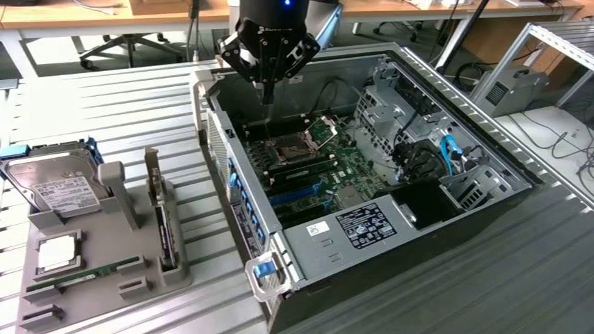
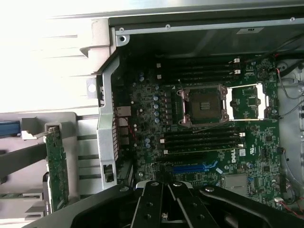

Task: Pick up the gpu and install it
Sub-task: 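Reach for the gpu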

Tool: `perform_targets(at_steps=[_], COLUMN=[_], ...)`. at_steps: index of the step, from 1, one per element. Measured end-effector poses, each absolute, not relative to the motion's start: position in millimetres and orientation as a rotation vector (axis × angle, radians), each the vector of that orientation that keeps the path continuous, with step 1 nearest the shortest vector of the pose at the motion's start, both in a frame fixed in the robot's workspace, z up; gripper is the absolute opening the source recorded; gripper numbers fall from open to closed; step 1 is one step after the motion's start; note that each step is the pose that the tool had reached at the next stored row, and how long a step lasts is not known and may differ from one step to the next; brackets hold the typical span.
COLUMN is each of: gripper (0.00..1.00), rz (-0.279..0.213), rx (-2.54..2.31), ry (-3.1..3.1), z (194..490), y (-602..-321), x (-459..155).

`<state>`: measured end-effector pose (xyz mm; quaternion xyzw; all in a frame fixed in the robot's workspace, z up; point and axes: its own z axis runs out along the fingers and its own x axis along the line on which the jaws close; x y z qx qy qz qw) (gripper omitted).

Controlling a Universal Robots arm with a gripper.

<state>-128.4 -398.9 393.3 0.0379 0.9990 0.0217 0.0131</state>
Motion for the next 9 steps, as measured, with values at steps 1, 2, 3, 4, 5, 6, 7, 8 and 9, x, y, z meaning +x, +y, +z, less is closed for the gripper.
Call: perform_targets(at_steps=[1, 2, 3, 4, 5, 6, 7, 8, 9], gripper=[0.11, 0.11, 0.11, 0.11, 0.11, 0.11, 0.11, 0.11, 0.11], rz=[0.068, 0.068, 0.068, 0.068, 0.068, 0.068, 0.068, 0.068, 0.068], rx=[0.118, 0.118, 0.118, 0.118, 0.118, 0.118, 0.118, 0.118, 0.118], ry=[3.112, 3.112, 3.112, 3.112, 3.112, 3.112, 3.113, 3.112, 3.112], z=[393.3, 393.3, 393.3, 393.3, 393.3, 393.3, 393.3, 393.3, 393.3], y=[-398.9, -398.9, -398.9, -398.9, -398.9, -398.9, -398.9, -398.9, -398.9], x=[-128.6, -128.8, -129.1, -129.4, -129.5, -129.6, -129.9, -130.1, -130.2])
